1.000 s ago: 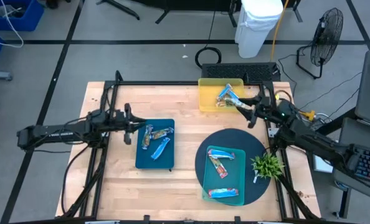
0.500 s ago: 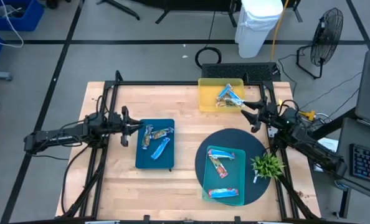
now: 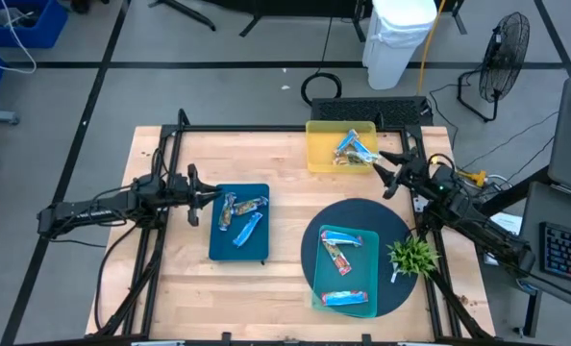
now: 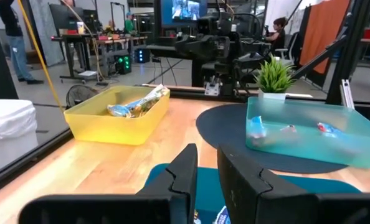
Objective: Pick and place Granola Bars by type
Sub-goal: Return to Home Position
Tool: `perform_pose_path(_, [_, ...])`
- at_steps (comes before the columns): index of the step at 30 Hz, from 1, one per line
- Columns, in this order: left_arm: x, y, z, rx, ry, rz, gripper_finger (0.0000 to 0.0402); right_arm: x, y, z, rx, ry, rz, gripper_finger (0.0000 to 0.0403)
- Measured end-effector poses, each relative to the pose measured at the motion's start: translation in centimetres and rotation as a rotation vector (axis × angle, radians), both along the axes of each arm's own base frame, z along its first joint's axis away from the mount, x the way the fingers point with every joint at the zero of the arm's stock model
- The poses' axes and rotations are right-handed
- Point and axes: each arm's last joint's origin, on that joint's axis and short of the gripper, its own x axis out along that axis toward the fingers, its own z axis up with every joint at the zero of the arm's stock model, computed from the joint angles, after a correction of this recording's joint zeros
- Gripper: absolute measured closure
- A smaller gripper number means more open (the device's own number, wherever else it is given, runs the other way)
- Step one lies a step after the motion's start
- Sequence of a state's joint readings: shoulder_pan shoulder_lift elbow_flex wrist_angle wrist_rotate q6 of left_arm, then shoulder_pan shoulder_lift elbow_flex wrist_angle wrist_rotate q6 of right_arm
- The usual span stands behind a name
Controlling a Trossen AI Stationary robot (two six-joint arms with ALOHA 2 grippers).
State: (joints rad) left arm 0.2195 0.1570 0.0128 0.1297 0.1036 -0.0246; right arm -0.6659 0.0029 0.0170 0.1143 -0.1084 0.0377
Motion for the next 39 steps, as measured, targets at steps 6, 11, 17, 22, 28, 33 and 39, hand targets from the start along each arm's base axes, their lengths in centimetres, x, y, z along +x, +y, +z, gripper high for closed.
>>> perform_pose_path(6, [-0.01, 0.09, 0.0, 0.001, 0.001, 0.032, 0.0332, -0.25, -0.42, -0.64, 0.048, 0.046, -0.167, 0.0188])
perform_pose_path(11, [-0.02, 0.1, 0.01, 0.002, 0.0, 0.034, 0.0332, -0.26, -0.57, -0.79, 0.099, 0.029, -0.206, 0.0187])
perform_pose_path(17, [-0.02, 0.1, 0.01, 0.002, 0.0, 0.034, 0.0332, -0.22, -0.61, -0.91, 0.134, 0.019, -0.206, 0.0188])
perform_pose_path(22, [-0.02, 0.1, 0.04, 0.002, -0.001, 0.034, 0.0332, -0.22, -0.61, -0.9, 0.134, 0.019, -0.207, 0.0189])
perform_pose_path(28, [-0.02, 0.1, 0.05, 0.002, -0.002, 0.034, 0.0332, -0.22, -0.61, -0.9, 0.134, 0.019, -0.207, 0.0184])
perform_pose_path(33, [-0.02, 0.1, 0.07, 0.002, -0.003, 0.034, 0.0332, -0.22, -0.61, -0.91, 0.134, 0.019, -0.207, 0.0187])
perform_pose_path(39, [-0.02, 0.1, 0.07, 0.002, -0.003, 0.034, 0.0332, -0.22, -0.61, -0.92, 0.134, 0.019, -0.207, 0.0184])
